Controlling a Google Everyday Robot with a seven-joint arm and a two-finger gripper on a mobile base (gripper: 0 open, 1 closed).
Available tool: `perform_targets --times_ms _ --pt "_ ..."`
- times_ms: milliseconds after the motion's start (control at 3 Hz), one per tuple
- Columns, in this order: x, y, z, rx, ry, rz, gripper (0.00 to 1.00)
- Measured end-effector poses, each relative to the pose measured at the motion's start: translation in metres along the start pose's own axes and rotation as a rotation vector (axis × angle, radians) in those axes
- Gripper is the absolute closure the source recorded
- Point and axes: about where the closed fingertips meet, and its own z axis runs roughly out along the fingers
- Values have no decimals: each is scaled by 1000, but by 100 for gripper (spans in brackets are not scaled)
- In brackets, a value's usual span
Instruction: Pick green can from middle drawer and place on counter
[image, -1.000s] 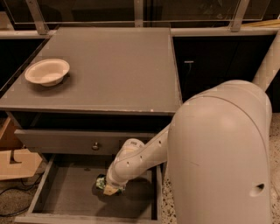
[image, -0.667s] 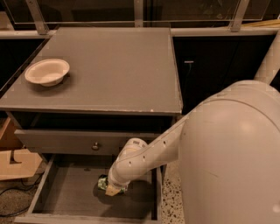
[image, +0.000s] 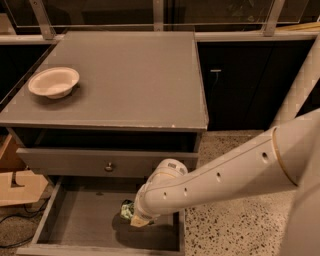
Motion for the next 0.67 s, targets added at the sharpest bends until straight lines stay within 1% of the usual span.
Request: perform_targets --times_ms 333,667 --pt "-4 -6 -14 29 -7 -11 100" --pt "-8 -16 -29 59 -3 -18 100"
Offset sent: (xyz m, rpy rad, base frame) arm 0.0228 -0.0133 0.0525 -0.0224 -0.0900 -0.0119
